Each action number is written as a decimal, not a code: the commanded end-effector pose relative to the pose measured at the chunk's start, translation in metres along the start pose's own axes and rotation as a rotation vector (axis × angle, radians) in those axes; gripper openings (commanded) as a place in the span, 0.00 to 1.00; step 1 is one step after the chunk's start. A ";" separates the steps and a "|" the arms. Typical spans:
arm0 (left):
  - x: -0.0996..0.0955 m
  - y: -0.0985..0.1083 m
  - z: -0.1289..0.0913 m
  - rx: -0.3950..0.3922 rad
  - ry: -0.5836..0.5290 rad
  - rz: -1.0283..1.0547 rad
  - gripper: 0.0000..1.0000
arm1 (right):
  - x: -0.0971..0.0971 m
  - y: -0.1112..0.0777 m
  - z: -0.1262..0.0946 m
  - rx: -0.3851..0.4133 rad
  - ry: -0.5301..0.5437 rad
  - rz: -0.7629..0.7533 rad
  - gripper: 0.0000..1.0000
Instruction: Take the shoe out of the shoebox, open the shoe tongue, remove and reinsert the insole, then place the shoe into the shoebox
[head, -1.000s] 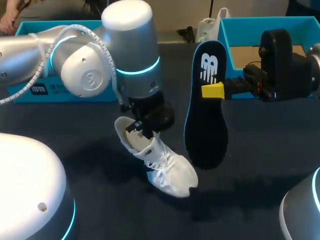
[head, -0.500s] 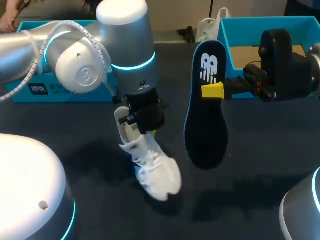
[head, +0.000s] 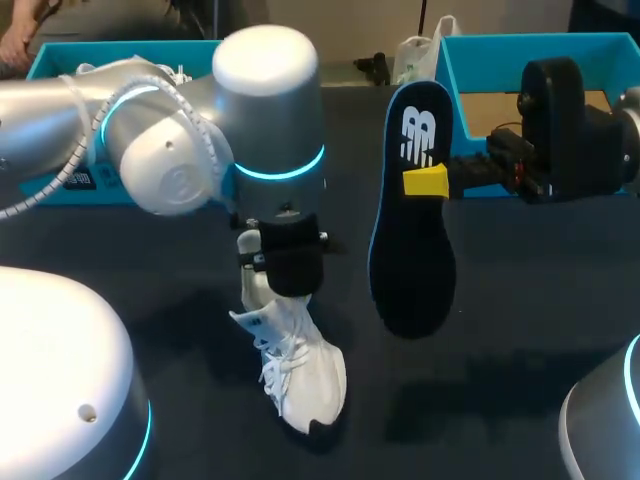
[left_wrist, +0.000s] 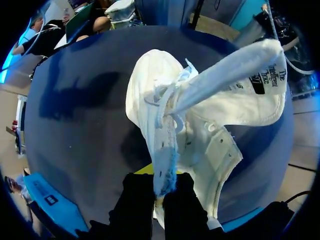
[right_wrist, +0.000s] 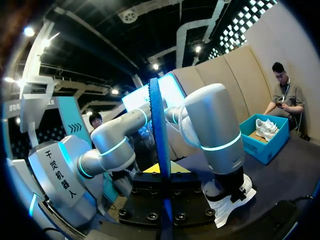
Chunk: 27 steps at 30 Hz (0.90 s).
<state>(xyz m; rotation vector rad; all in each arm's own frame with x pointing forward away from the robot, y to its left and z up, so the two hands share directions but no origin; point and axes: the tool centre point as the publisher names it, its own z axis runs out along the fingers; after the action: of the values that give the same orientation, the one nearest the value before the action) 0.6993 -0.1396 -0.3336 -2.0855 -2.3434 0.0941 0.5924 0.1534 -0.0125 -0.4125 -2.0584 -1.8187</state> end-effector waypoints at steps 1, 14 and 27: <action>-0.005 -0.004 0.007 -0.008 0.003 0.040 0.00 | -0.002 0.001 0.003 0.001 0.000 0.001 0.00; -0.020 -0.004 0.028 -0.004 0.003 0.118 0.00 | -0.002 0.001 0.003 0.001 0.000 0.001 0.00; -0.030 -0.001 0.040 0.011 -0.024 0.163 0.00 | -0.002 0.001 0.003 0.001 0.000 0.001 0.00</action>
<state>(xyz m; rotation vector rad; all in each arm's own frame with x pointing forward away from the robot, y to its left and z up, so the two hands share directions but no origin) 0.6993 -0.1699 -0.3680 -2.2718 -2.1804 0.1234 0.5924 0.1534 -0.0125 -0.4125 -2.0583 -1.8188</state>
